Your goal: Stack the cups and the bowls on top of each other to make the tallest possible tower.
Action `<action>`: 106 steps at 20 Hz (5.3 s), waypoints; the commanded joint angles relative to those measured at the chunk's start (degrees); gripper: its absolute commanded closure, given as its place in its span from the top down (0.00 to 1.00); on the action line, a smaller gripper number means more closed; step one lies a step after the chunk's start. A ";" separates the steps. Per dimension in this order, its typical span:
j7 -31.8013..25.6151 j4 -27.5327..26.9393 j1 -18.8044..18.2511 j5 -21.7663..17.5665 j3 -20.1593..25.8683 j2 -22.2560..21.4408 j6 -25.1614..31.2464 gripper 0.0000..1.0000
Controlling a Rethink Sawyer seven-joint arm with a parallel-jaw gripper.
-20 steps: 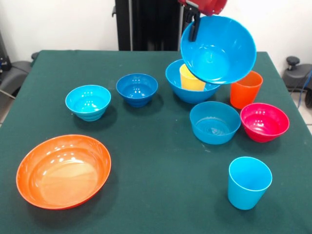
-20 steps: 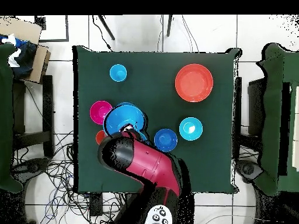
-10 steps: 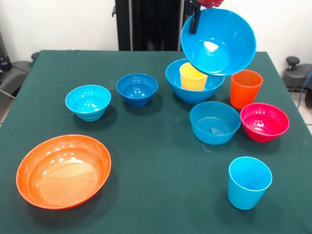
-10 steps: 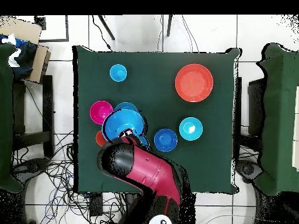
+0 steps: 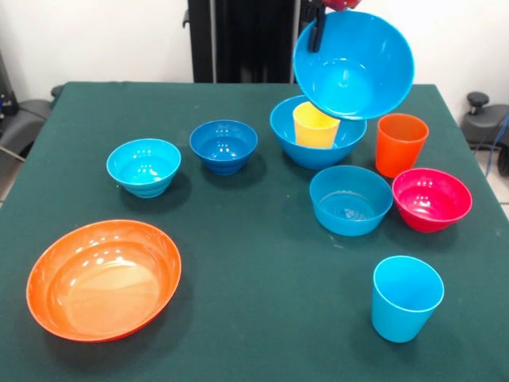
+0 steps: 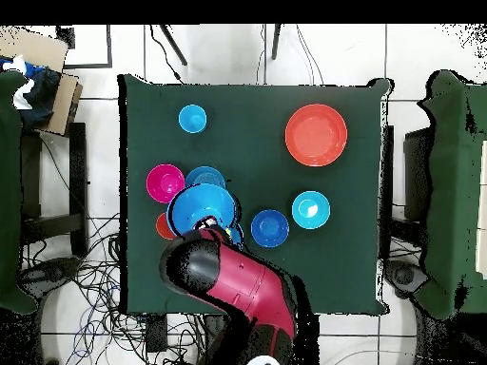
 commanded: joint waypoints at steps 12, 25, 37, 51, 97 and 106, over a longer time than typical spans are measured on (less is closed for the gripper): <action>0.98 4.89 -5.34 -7.75 8.18 0.97 -5.35 0.00; 3.82 3.08 -4.56 -7.82 8.48 1.46 -3.39 0.00; 4.70 0.22 -4.01 -7.94 7.89 4.30 -5.60 0.00; 3.88 -3.15 -5.54 -8.58 7.91 8.61 -10.16 0.00; 3.02 5.57 -3.35 -9.13 8.02 -2.10 -6.00 0.00; 1.19 9.72 -3.29 -10.93 7.27 -6.19 -2.64 0.00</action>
